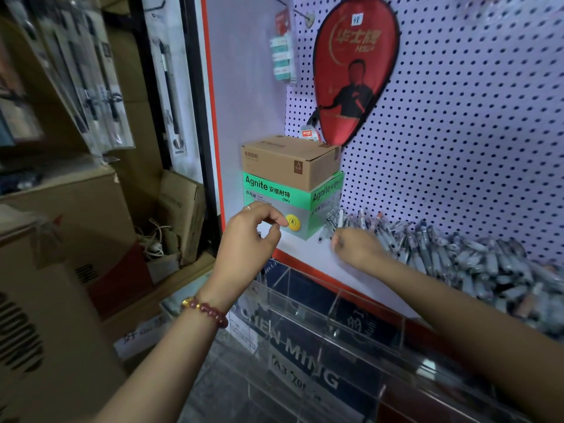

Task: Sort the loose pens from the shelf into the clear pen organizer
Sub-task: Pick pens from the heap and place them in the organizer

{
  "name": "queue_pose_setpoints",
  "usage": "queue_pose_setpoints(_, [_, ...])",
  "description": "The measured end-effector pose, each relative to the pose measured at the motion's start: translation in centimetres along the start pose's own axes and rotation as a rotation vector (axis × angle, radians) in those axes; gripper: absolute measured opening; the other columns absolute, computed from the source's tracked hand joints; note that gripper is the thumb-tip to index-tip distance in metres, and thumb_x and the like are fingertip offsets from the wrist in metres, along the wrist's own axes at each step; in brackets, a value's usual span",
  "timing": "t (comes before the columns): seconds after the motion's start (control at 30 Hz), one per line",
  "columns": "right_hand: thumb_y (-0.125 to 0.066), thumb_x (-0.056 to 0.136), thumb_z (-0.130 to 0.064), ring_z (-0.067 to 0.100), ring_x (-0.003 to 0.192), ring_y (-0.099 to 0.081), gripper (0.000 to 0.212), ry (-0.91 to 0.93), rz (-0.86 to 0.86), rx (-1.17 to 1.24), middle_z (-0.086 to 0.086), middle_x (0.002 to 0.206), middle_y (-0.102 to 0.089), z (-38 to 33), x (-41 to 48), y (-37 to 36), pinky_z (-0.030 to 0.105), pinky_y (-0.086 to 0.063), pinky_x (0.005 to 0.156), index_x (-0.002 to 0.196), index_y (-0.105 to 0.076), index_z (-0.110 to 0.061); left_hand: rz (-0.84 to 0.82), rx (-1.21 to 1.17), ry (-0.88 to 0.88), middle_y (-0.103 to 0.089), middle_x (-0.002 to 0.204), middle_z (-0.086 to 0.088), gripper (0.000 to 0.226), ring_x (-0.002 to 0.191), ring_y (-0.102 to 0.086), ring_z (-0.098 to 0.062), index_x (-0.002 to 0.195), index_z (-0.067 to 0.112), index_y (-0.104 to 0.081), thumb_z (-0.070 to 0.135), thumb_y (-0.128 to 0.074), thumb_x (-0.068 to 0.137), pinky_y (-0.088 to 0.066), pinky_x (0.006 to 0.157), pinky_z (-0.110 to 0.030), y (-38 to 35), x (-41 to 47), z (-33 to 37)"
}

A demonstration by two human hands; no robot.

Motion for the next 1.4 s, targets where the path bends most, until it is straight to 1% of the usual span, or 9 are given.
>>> queue_pose_setpoints(0.23, [-0.036, 0.099, -0.014, 0.012, 0.058, -0.055, 0.027, -0.042, 0.194, 0.058, -0.007, 0.062, -0.056, 1.1, -0.1, 3.2, 0.040, -0.046, 0.095, 0.098, -0.063, -0.017, -0.007, -0.018, 0.003, -0.058, 0.086, 0.019, 0.023, 0.084, -0.051, 0.015, 0.079, 0.018, -0.065, -0.003, -0.059, 0.086, -0.036, 0.070, -0.002, -0.2, -0.1, 0.3])
queue_pose_setpoints(0.37, [-0.034, 0.102, -0.014, 0.011, 0.049, -0.047, 0.023, -0.149, 0.405, 0.568, -0.005, 0.072, -0.057, 1.0, -2.1, 6.3, 0.030, -0.044, 0.054, 0.105, -0.057, -0.016, -0.025, -0.105, 0.028, -0.062, 0.086, 0.021, 0.031, 0.081, -0.057, 0.006, 0.083, 0.031, -0.059, 0.001, -0.054, 0.092, -0.045, 0.068, -0.013, -0.3, -0.1, 0.7])
queue_pose_setpoints(0.47, [-0.038, 0.101, -0.010, 0.009, 0.061, -0.051, 0.018, -0.063, 0.291, 0.986, -0.001, 0.084, -0.063, -1.7, -4.2, 7.2, 0.035, -0.045, 0.060, 0.101, -0.055, -0.016, -0.103, -0.279, 0.098, -0.066, 0.094, 0.011, 0.021, 0.083, -0.064, -0.003, 0.105, 0.024, -0.058, 0.008, -0.045, 0.099, -0.050, 0.077, -0.027, -1.1, 0.0, 0.7])
queue_pose_setpoints(0.63, [-0.047, 0.097, -0.005, -0.005, 0.052, -0.048, 0.013, 0.130, -0.026, 1.110, -0.003, 0.075, -0.068, -6.3, -7.1, 6.3, 0.024, -0.035, 0.066, 0.090, -0.045, -0.016, -0.175, -0.405, 0.126, -0.052, 0.119, 0.010, 0.032, 0.095, -0.062, -0.004, 0.121, 0.033, -0.050, 0.010, -0.043, 0.100, -0.051, 0.086, -0.021, -2.4, -0.1, 0.8])
queue_pose_setpoints(0.83, [-0.052, 0.096, -0.022, 0.001, 0.051, -0.050, 0.005, 0.217, -0.261, 0.983, -0.001, 0.070, -0.071, -7.4, -6.4, 4.7, 0.016, -0.041, 0.056, 0.096, -0.054, -0.018, -0.041, -0.572, 0.266, -0.056, 0.107, -0.007, 0.026, 0.077, -0.067, -0.003, 0.114, 0.010, -0.056, -0.004, -0.041, 0.098, -0.054, 0.078, -0.023, -2.0, 0.1, -0.1])
queue_pose_setpoints(0.93, [-0.054, 0.096, -0.020, 0.004, 0.055, -0.057, 0.017, 0.079, -0.038, 0.510, -0.002, 0.065, -0.065, -3.4, -3.0, 3.5, 0.027, -0.050, 0.066, 0.080, -0.061, -0.019, -0.032, -0.535, 0.254, -0.054, 0.098, -0.002, 0.025, 0.063, -0.062, 0.000, 0.106, 0.015, -0.058, -0.002, -0.042, 0.098, -0.054, 0.071, -0.023, -1.5, 0.2, 0.1])
queue_pose_setpoints(1.07, [-0.057, 0.093, -0.033, 0.019, 0.079, -0.068, 0.035, 0.007, -0.182, -0.050, 0.010, 0.075, -0.067, -2.2, -1.4, 0.6, 0.040, -0.047, 0.091, 0.074, -0.063, -0.005, -0.025, -0.483, 0.236, -0.059, 0.097, 0.002, 0.024, 0.057, -0.059, 0.001, 0.111, 0.015, -0.059, 0.000, -0.047, 0.096, -0.049, 0.061, -0.013, -1.0, 0.4, 0.1])
queue_pose_setpoints(1.17, [-0.052, 0.093, -0.049, 0.017, 0.089, -0.064, 0.041, 0.004, -0.140, -0.315, -0.003, 0.068, -0.050, -3.2, -1.2, 0.9, 0.039, -0.043, 0.095, 0.071, -0.049, -0.014, -0.014, -0.473, 0.264, -0.059, 0.100, 0.003, 0.021, 0.058, -0.061, 0.001, 0.111, 0.015, -0.060, 0.004, -0.050, 0.096, -0.049, 0.059, -0.013, -0.8, 0.5, -0.4])
queue_pose_setpoints(1.4, [-0.060, 0.086, -0.024, 0.009, 0.053, -0.045, 0.036, -0.168, -0.201, -0.035, -0.005, 0.054, -0.043, -0.4, -0.4, 0.0, 0.028, -0.040, 0.069, 0.054, -0.045, -0.015, 0.024, -0.451, 0.307, -0.058, 0.103, 0.000, 0.017, 0.060, -0.064, -0.001, 0.111, 0.010, -0.061, 0.009, -0.052, 0.097, -0.051, 0.059, -0.016, -0.6, 0.5, -0.9])
Point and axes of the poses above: each hand's wrist, its own x-axis towards the middle knuckle, its own y-axis out of the back of the hand, z = x × y, the point moved 7 cm from there along x, towards the middle knuckle
